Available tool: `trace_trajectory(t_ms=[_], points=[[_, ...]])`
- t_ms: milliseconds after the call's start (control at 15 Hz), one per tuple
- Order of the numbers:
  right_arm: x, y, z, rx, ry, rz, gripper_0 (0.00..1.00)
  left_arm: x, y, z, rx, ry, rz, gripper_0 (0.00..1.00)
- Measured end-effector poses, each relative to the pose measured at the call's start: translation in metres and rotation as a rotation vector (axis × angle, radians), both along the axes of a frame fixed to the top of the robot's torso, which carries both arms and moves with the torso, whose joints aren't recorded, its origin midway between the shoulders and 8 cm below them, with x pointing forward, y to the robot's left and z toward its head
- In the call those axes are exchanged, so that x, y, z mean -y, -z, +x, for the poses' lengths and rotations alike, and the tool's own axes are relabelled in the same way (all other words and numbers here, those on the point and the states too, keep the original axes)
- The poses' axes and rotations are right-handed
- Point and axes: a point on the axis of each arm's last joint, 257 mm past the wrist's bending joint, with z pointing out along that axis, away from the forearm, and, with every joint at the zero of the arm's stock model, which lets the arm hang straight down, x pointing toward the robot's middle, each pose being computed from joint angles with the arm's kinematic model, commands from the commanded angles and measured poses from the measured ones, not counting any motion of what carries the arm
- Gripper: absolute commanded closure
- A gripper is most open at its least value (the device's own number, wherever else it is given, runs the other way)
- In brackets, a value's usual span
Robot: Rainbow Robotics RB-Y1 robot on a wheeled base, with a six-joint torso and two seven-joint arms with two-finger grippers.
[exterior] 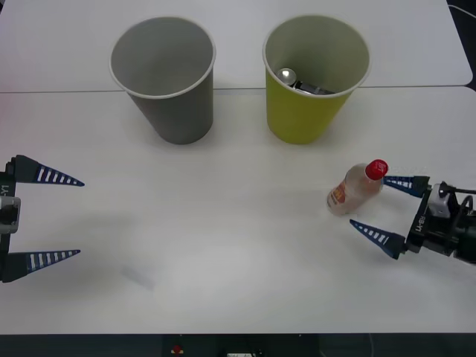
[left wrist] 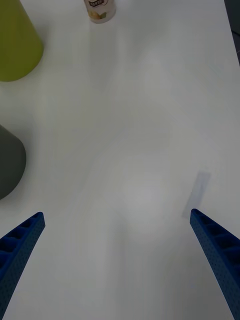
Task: Put the can into the green bin and the plastic bottle into the gray bin
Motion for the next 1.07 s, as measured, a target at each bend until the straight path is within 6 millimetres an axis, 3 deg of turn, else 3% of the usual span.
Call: trace_trajectory(t_ms=[800, 867, 933, 1000, 1067], points=[[-0.047, 0.0, 0.027, 0.04, 0.045, 0.09, 0.0, 0.0, 0.0, 0.0, 0.0, 0.0, 0.0, 0.0], [-0.049, 0.0, 0.028, 0.042, 0.046, 0.089, 0.07, 0.0, 0.0, 0.0, 0.0, 0.0, 0.0, 0.0], [-0.049, 0.0, 0.029, 0.046, 0.047, 0.087, 0.81, 0.0, 0.0, 0.0, 0.0, 0.0, 0.0, 0.0], [-0.049, 0.0, 0.029, 0.051, 0.048, 0.085, 1.0, 0.0, 0.0, 0.0, 0.0, 0.0, 0.0, 0.0], [-0.048, 0.0, 0.029, 0.054, 0.047, 0.081, 1.0, 0.0, 0.0, 0.0, 0.0, 0.0, 0.0, 0.0]])
